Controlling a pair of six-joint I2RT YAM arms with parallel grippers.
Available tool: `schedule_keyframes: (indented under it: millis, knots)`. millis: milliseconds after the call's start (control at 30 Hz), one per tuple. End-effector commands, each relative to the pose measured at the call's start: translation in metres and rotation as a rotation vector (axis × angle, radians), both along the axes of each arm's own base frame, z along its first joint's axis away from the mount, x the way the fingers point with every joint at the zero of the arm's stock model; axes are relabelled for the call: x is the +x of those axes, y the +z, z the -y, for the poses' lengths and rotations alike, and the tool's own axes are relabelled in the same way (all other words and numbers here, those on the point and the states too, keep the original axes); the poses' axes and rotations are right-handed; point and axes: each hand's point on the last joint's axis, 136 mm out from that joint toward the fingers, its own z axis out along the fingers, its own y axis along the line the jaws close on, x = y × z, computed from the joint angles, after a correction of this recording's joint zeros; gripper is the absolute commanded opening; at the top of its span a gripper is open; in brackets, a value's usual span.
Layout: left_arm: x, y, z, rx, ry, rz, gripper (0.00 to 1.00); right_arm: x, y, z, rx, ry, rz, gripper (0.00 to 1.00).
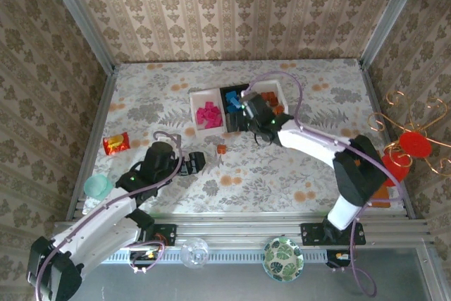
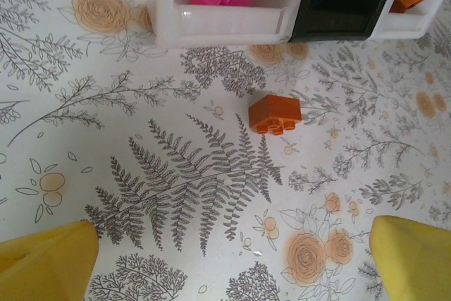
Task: Sort the legos into containers by color
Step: Pick up the lego from the center of the table.
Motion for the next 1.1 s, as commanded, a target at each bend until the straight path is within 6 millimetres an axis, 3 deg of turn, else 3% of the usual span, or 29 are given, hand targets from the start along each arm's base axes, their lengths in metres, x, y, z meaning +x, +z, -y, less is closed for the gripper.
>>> schedule_keyframes:
  millis: [0, 200, 367, 667, 900, 1067]
  knots:
    - [0.003, 0.016, -0.009, 0.028, 0.02, 0.044, 1.0, -0.028, -0.008, -0.008, 0.011, 0.021, 0.0, 0.81]
    - [0.0, 0.026, -0.017, 0.03, 0.041, 0.069, 1.0, -0.062, -0.036, -0.039, 0.035, 0.11, -0.042, 0.82]
    - [-0.003, 0.025, -0.019, 0.025, 0.044, 0.063, 1.0, -0.055, -0.068, -0.062, 0.024, 0.13, -0.104, 0.82]
    - [-0.004, 0.018, -0.021, 0.034, 0.048, 0.055, 1.0, -0.043, -0.109, -0.076, -0.126, 0.127, -0.137, 0.78]
    - [-0.003, 0.016, -0.022, 0.036, 0.048, 0.049, 1.0, -0.043, -0.112, -0.079, -0.141, 0.141, -0.126, 0.54]
    - [-0.003, 0.016, -0.019, 0.024, 0.035, 0.049, 1.0, -0.048, -0.091, -0.076, -0.088, 0.165, -0.088, 0.38]
